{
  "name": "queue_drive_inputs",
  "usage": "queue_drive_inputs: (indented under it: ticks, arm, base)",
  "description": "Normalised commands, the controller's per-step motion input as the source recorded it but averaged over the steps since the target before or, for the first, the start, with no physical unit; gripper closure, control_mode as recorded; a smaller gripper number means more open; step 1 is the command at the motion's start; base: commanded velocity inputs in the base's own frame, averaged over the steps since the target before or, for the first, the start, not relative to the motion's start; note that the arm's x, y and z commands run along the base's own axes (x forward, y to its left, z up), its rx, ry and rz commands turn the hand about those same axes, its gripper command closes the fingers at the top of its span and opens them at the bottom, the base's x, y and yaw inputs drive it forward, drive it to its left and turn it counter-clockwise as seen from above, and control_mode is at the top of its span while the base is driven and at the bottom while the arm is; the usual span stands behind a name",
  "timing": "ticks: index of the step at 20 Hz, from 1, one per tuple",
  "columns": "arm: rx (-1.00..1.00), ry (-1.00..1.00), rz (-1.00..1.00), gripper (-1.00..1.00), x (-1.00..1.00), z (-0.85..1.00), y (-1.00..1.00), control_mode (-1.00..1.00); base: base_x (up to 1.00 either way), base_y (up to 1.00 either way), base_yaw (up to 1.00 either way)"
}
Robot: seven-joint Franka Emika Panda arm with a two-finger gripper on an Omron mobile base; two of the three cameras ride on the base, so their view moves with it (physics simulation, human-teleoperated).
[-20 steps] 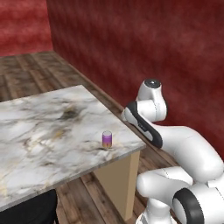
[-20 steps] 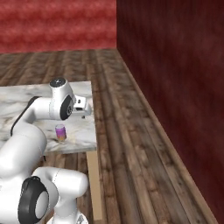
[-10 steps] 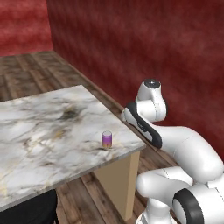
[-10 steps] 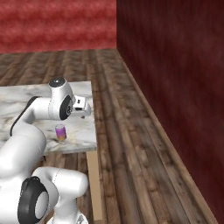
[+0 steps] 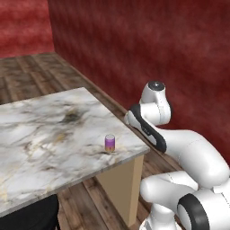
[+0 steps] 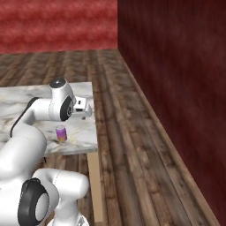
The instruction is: Four empty soda cans are scattered around the kitchen. Gather all the cans and cluster them next to the stove for recycling.
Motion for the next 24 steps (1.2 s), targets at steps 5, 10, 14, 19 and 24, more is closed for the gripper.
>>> queue_drive_inputs:
  ticks: [5, 10, 14, 19, 24]
  arm:
    - [0.0, 0.0, 0.0, -1.0, 0.0, 0.0, 0.0, 1.0]
    - [0.0, 0.0, 0.0, -1.0, 0.0, 0.0, 0.0, 1.0]
    - [0.0, 0.0, 0.0, -1.0, 0.0, 0.0, 0.0, 1.0]
    - [0.01, 0.02, 0.0, -1.0, 0.0, 0.0, 0.0, -1.0]
    - [0.15, 0.09, 0.0, -1.0, -0.03, 0.0, 0.03, -1.0]
  base:
    - [0.0, 0.0, 0.0]
    - [0.0, 0.0, 0.0]
    - [0.0, 0.0, 0.0]
    - [0.0, 0.0, 0.0]
    - [0.0, 0.0, 0.0]
